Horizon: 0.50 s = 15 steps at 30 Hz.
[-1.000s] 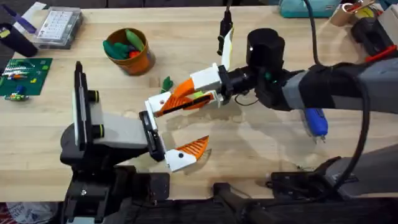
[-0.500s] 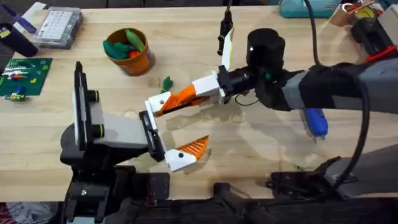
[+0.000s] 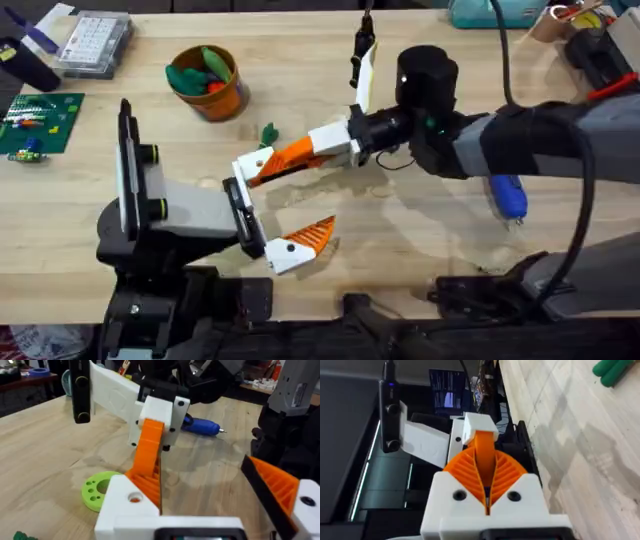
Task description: Pick up the gripper from the table and insert it into the empty holder that is missing its gripper. Then pick up a screw, insert it into the mounting hole, and use the screwdriver to tighten it. Finally, clean up the table by picking up the vegetable and placing it into the bucket.
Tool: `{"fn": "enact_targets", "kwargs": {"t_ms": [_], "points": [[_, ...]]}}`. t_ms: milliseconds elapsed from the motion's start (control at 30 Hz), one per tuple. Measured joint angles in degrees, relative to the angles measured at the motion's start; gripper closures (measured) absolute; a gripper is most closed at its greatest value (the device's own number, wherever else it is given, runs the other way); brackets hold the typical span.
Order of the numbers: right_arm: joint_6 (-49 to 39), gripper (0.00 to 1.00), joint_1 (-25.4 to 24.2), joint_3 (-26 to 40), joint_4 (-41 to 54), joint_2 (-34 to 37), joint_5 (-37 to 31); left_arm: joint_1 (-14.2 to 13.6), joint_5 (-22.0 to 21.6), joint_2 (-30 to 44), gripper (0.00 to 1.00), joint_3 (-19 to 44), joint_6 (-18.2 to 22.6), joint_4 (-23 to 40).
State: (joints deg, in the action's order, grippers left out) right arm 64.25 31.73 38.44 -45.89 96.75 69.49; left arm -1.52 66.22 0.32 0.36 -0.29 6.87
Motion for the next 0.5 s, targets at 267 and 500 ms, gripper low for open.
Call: {"fn": "enact_targets", "kwargs": {"t_ms": [267,500], "points": [[0.4,0.994,0.1,0.0,0.0,0.0,-0.9,0.1,-0.1,0.0,0.011,0.0,-0.2,0.0],[1.4,0.994,0.0,-0.1,-0.3,0.0,-1.2,0.1,-0.2,0.0,0.011,0.0,-0.2,0.0]]}}
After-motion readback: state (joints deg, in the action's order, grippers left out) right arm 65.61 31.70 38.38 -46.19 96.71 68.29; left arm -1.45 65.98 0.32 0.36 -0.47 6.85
